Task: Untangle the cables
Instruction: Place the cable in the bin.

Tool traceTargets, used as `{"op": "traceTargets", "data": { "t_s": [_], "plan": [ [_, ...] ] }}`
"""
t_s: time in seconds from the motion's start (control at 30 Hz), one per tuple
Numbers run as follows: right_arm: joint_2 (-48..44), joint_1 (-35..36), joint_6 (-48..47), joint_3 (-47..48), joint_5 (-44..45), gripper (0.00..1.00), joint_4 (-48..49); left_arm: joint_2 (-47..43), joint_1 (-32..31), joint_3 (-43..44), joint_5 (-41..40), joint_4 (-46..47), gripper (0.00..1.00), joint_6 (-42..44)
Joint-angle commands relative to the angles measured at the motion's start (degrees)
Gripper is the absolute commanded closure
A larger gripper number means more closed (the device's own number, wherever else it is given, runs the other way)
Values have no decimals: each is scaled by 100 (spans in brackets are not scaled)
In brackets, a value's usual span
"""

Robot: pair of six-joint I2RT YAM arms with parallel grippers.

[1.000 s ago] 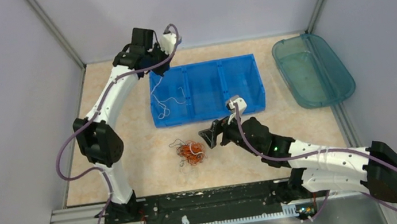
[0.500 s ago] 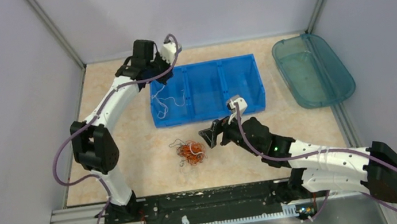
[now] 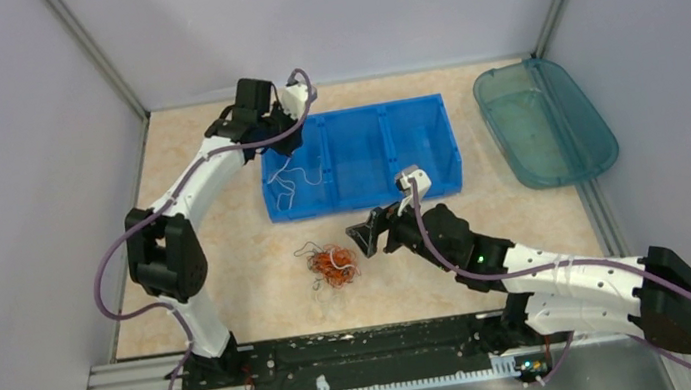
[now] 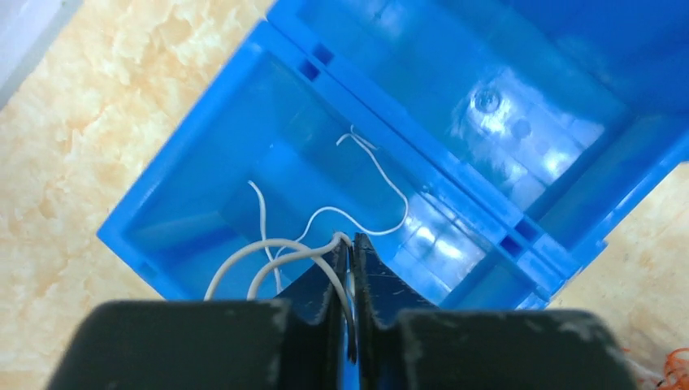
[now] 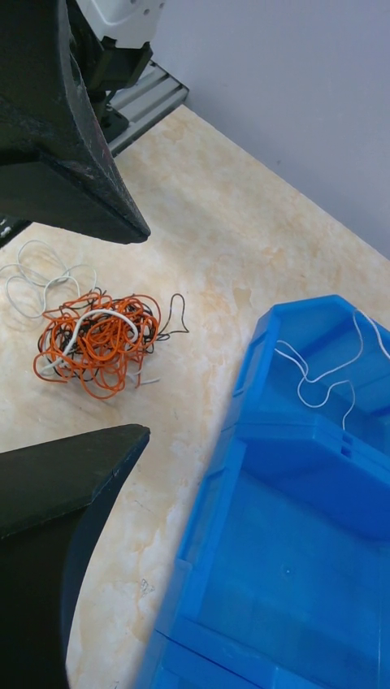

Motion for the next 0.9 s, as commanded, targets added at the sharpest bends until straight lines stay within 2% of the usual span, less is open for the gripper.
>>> {"op": "traceTargets", "data": {
  "t_s": [0.0, 0.1, 0.17, 0.23, 0.33, 0.4, 0.47, 0.7, 0.73, 0.8, 0.87],
  "plan": [
    [-105, -68, 53, 176, 14, 17, 247, 254, -12, 499, 96, -83, 79, 1],
    [-93, -70, 29, 191, 1, 17, 244, 548, 12, 1123, -66, -550, 65, -164],
    [-81, -70, 21, 170, -4, 17, 246, 617, 55, 1590, 42, -776, 48, -205],
    [-36, -69, 12, 188, -58, 17, 249, 584, 61, 1861, 152, -884, 36, -164],
    [40, -69, -3, 253, -109, 17, 213, 509, 64, 1941, 173, -1055, 31, 66],
    [33, -69, -6, 258, -131, 17, 227, 476, 62, 1828, -87, -1096, 26, 205],
    [30, -69, -5, 258, -146, 17, 229, 406, 85, 1665, -198, -1086, 25, 310],
    [138, -69, -30, 293, -199, 17, 139, -73, 147, 941, 313, -1322, 24, 530],
    [189, -68, -48, 326, -220, 17, 101, -144, 149, 868, 369, -1404, 20, 550],
    [310, -69, -96, 384, -308, 16, 45, -300, 159, 801, 518, -1565, 2, 572],
    [410, -69, -120, 431, -379, 16, 6, -492, 184, 786, 696, -1804, 0, 537]
  ]
}}
